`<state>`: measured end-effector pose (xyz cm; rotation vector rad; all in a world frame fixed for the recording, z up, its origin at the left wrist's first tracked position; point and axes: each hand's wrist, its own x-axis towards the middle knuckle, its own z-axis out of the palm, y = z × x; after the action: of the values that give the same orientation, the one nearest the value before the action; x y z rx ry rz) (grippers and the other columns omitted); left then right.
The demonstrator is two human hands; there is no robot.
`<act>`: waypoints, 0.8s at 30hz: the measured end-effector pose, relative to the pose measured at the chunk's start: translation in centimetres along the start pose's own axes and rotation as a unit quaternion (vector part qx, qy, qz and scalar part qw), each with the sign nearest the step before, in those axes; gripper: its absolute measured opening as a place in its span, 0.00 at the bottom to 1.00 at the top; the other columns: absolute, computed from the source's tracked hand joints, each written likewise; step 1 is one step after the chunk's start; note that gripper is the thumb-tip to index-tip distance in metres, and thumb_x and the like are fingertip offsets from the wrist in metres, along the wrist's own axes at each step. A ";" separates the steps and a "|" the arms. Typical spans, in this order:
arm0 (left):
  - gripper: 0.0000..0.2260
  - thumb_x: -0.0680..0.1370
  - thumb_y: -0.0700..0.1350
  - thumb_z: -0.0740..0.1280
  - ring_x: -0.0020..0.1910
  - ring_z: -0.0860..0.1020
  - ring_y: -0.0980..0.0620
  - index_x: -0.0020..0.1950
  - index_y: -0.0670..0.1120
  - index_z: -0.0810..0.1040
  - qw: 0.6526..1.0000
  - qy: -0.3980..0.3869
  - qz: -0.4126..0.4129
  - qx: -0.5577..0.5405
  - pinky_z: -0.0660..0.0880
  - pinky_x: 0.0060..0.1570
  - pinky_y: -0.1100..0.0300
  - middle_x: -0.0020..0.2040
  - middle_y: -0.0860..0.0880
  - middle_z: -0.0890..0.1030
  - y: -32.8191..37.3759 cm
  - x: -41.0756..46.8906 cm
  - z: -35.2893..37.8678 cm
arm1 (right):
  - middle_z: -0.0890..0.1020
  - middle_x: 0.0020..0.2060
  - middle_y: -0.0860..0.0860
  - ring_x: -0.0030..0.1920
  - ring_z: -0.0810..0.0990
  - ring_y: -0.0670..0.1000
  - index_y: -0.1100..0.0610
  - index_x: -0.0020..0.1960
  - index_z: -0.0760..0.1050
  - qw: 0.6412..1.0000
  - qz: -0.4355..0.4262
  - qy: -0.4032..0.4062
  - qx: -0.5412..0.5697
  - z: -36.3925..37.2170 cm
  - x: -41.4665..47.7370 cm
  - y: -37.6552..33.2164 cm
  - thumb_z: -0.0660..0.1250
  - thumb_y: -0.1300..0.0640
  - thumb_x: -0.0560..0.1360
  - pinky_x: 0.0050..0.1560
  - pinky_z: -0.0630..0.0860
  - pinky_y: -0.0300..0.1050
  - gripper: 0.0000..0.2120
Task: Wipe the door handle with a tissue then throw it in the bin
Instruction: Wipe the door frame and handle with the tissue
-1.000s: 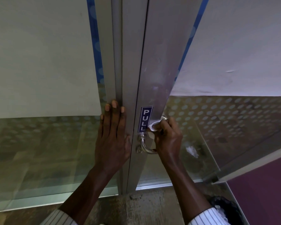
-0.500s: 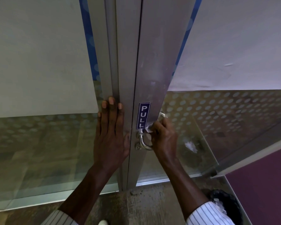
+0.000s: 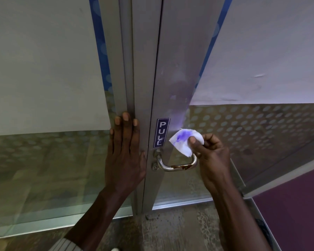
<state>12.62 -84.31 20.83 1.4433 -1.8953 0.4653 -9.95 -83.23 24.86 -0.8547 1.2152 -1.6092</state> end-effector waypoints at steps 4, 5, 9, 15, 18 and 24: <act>0.52 0.77 0.46 0.76 0.88 0.37 0.42 0.87 0.42 0.41 1.000 0.001 -0.001 0.001 0.46 0.87 0.45 0.87 0.43 0.34 0.0 -0.1 0.1 | 0.86 0.32 0.46 0.34 0.82 0.43 0.54 0.37 0.77 0.998 -0.017 0.049 -0.042 -2.7 -1.2 0.9 0.77 0.69 0.73 0.40 0.77 0.39 0.15; 0.52 0.77 0.46 0.76 0.88 0.37 0.42 0.87 0.42 0.41 1.000 0.001 -0.002 0.002 0.45 0.87 0.46 0.87 0.43 0.34 0.0 -0.1 0.0 | 0.87 0.33 0.46 0.35 0.83 0.42 0.55 0.38 0.78 0.993 -0.042 0.070 -0.082 -3.4 -1.5 1.2 0.78 0.69 0.73 0.41 0.79 0.39 0.15; 0.49 0.79 0.47 0.75 0.88 0.37 0.41 0.87 0.39 0.44 1.000 0.004 -0.006 0.005 0.42 0.88 0.46 0.87 0.42 0.35 0.0 0.0 0.1 | 0.90 0.47 0.45 0.49 0.89 0.45 0.54 0.41 0.81 0.938 -0.185 0.092 -0.277 -6.0 -2.6 2.3 0.80 0.63 0.75 0.52 0.83 0.50 0.10; 0.48 0.79 0.48 0.74 0.88 0.37 0.41 0.87 0.39 0.45 1.000 0.000 -0.010 0.002 0.43 0.88 0.45 0.87 0.42 0.40 0.2 0.0 0.0 | 0.80 0.73 0.48 0.68 0.83 0.47 0.49 0.71 0.80 0.799 -0.275 -0.084 -0.528 -7.5 -3.7 6.4 0.76 0.59 0.79 0.61 0.84 0.47 0.21; 0.48 0.79 0.49 0.74 0.88 0.36 0.41 0.87 0.39 0.44 1.000 -0.003 -0.011 0.010 0.42 0.87 0.46 0.87 0.42 0.39 0.1 0.0 -0.1 | 0.75 0.78 0.51 0.75 0.78 0.49 0.52 0.77 0.75 0.775 -0.260 -0.092 -0.569 -7.4 -3.9 8.2 0.76 0.58 0.79 0.67 0.82 0.48 0.27; 0.48 0.79 0.49 0.74 0.88 0.36 0.41 0.87 0.39 0.46 1.000 -0.012 -0.013 0.014 0.43 0.88 0.45 0.87 0.41 0.39 0.1 0.1 -0.3 | 0.81 0.72 0.51 0.77 0.76 0.54 0.57 0.66 0.84 0.674 -0.374 -0.113 -0.627 -6.3 -4.0 9.7 0.75 0.58 0.79 0.76 0.71 0.57 0.15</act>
<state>12.57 -84.14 21.07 1.4970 -1.8924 0.4657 -11.83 -78.35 13.84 -2.6141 1.8779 -0.8809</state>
